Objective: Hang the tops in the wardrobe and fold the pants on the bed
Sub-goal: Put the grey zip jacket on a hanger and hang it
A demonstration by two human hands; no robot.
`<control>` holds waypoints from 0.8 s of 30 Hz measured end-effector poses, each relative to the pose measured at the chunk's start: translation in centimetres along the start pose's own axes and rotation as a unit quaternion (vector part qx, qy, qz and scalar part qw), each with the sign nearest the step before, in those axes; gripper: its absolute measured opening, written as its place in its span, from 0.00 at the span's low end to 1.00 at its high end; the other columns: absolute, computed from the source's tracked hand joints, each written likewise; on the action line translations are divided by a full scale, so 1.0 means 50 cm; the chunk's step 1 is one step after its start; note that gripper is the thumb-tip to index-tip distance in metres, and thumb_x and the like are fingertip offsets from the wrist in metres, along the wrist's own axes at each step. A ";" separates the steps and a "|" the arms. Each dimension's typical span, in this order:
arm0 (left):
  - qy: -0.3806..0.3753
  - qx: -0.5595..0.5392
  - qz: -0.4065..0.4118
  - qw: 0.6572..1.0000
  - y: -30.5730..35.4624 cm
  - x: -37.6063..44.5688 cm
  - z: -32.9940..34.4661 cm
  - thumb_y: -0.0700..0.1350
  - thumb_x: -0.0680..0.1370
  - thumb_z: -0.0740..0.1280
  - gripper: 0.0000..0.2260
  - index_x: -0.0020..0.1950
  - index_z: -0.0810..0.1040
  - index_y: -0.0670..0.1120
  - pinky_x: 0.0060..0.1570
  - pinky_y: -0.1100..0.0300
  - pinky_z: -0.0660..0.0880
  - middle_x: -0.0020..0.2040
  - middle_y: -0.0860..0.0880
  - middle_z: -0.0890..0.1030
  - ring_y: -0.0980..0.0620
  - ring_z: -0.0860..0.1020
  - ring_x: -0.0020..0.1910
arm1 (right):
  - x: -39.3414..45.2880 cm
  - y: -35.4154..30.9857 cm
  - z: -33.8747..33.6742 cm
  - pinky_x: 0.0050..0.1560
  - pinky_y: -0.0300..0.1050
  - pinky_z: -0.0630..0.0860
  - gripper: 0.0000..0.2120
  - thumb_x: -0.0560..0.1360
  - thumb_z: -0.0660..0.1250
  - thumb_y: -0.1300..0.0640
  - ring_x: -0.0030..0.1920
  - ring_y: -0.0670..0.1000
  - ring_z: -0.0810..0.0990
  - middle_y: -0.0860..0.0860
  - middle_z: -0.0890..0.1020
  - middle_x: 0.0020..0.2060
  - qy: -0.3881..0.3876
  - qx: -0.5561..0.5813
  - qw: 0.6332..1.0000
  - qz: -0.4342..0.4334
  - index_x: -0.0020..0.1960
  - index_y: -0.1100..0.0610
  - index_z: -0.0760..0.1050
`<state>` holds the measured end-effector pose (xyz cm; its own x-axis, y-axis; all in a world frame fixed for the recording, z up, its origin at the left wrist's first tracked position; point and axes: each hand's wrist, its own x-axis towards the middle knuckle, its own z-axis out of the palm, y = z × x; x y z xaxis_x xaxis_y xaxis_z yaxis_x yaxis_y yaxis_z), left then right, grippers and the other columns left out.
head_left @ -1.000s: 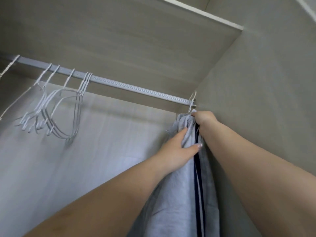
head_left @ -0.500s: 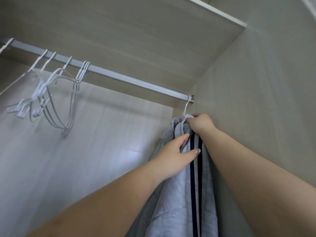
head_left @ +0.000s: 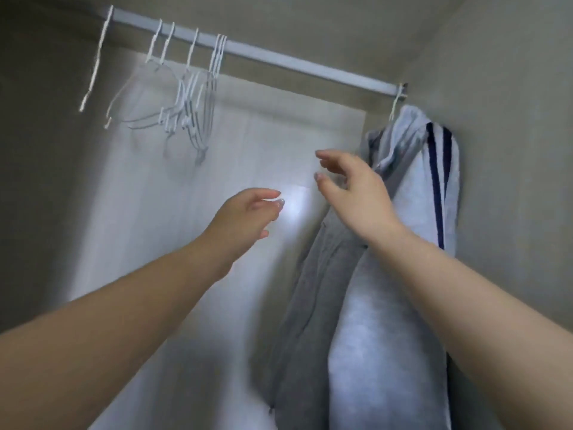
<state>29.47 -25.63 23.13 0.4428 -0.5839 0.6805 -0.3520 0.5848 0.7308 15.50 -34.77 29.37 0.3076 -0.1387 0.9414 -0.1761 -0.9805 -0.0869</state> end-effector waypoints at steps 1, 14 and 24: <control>0.011 0.012 -0.015 1.000 -0.012 -0.036 -0.023 0.47 0.78 0.66 0.04 0.51 0.77 0.55 0.51 0.59 0.77 0.54 0.50 0.81 0.56 0.79 0.54 | -0.038 -0.018 0.019 0.61 0.37 0.69 0.16 0.77 0.65 0.57 0.58 0.44 0.76 0.48 0.78 0.56 -0.014 0.042 0.999 0.025 0.64 0.52 0.74; 0.059 0.132 -0.236 0.961 -0.115 -0.576 -0.213 0.42 0.78 0.67 0.07 0.54 0.78 0.52 0.47 0.65 0.75 0.53 0.51 0.82 0.58 0.79 0.50 | -0.577 -0.237 0.160 0.61 0.37 0.72 0.12 0.76 0.67 0.59 0.56 0.42 0.77 0.45 0.79 0.53 -0.215 0.380 0.862 0.257 0.56 0.46 0.74; 0.175 0.248 -0.249 0.920 -0.011 -0.955 -0.145 0.34 0.77 0.66 0.09 0.55 0.77 0.44 0.50 0.72 0.73 0.50 0.49 0.81 0.60 0.79 0.48 | -0.872 -0.350 0.080 0.66 0.42 0.69 0.17 0.76 0.68 0.56 0.62 0.36 0.72 0.35 0.75 0.57 -0.416 0.471 0.750 0.207 0.54 0.34 0.70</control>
<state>14.46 6.01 -10.15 0.8585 -0.4422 0.2598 -0.3285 -0.0853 0.9406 8.91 -12.09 -11.47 0.9549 -0.1122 0.2750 0.2006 -0.4390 -0.8758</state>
